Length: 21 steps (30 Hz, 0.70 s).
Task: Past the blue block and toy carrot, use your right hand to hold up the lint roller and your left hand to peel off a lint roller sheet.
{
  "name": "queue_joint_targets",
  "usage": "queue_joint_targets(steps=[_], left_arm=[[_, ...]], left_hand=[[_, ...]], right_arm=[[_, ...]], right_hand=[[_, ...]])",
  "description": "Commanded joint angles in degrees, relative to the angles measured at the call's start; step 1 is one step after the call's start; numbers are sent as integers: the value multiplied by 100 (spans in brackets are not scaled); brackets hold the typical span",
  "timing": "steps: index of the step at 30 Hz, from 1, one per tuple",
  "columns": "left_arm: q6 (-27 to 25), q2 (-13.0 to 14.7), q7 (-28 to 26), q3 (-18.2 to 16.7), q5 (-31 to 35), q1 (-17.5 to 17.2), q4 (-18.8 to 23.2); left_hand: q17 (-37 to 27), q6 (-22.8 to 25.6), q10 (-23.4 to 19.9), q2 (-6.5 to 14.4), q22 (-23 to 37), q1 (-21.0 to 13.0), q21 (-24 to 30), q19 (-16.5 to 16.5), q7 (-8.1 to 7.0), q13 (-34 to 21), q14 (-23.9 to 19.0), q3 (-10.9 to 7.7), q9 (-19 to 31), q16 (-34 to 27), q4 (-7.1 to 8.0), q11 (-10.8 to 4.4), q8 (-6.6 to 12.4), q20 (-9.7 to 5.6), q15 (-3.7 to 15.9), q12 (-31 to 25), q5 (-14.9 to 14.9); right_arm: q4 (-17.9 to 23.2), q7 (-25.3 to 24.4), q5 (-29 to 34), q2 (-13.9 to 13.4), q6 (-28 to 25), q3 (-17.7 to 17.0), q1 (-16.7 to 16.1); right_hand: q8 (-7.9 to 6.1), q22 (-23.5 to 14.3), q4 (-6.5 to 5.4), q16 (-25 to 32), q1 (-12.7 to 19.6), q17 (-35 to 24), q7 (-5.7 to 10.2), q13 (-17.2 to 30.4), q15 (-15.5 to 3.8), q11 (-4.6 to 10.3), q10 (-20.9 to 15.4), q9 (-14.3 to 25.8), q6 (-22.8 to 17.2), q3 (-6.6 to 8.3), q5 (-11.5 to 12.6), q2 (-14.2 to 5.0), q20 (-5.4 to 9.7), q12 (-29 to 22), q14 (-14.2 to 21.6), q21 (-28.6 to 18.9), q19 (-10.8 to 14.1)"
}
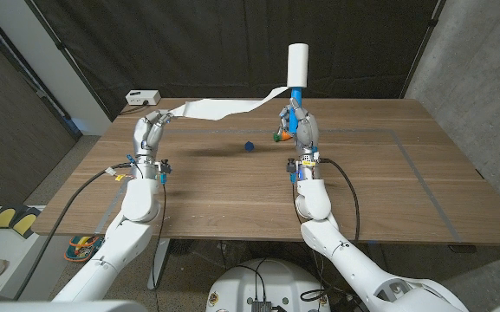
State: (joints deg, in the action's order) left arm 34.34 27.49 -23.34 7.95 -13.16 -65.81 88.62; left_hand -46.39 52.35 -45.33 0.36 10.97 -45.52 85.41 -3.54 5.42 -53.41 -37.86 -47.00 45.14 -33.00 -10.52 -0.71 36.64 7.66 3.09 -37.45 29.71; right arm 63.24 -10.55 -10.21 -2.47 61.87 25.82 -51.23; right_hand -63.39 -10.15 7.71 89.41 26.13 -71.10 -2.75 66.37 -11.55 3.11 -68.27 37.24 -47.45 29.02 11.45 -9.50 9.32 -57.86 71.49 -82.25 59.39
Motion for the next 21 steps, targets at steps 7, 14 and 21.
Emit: queue_joint_targets(steps=[7,14,21], left_arm=[[-3305,-10,-1909,-139,1075,-539,1782],[-2911,-39,-2216,-8,1258,-509,1543],[-3221,565,-1852,141,1729,-637,1785]], left_hand=[[485,601,-734,-254,-67,-336,-103,544,538,-112,-844,-425,554,164,10,-54,932,-79,129,-264,775],[492,-736,345,-261,62,235,17,-88,17,168,-13,620,-10,467,336,-39,247,229,-130,317,417],[1971,-5936,4499,-756,-86,2255,-1702,-2463,-756,2063,3555,2079,-2369,2249,529,435,-2711,450,-1075,2682,-1944]], right_arm=[[-105,-112,128,69,57,80,41],[-134,-95,150,80,88,106,77],[241,-96,146,-66,-168,126,-116]], right_hand=[[-39,2,-1179,41,-30,-9,-93,18,-23,-538,-745,-16,-860,1209,21,-68,1,-29,-2,-51,-16],[-64,2,-1177,41,-31,-9,-92,9,-22,-533,-746,-21,-855,1211,21,-68,3,-29,-3,-53,-23],[-76,2,-1177,41,-34,-9,-91,6,-22,-533,-746,-48,-858,1211,21,-68,4,-33,-4,-56,-23]])
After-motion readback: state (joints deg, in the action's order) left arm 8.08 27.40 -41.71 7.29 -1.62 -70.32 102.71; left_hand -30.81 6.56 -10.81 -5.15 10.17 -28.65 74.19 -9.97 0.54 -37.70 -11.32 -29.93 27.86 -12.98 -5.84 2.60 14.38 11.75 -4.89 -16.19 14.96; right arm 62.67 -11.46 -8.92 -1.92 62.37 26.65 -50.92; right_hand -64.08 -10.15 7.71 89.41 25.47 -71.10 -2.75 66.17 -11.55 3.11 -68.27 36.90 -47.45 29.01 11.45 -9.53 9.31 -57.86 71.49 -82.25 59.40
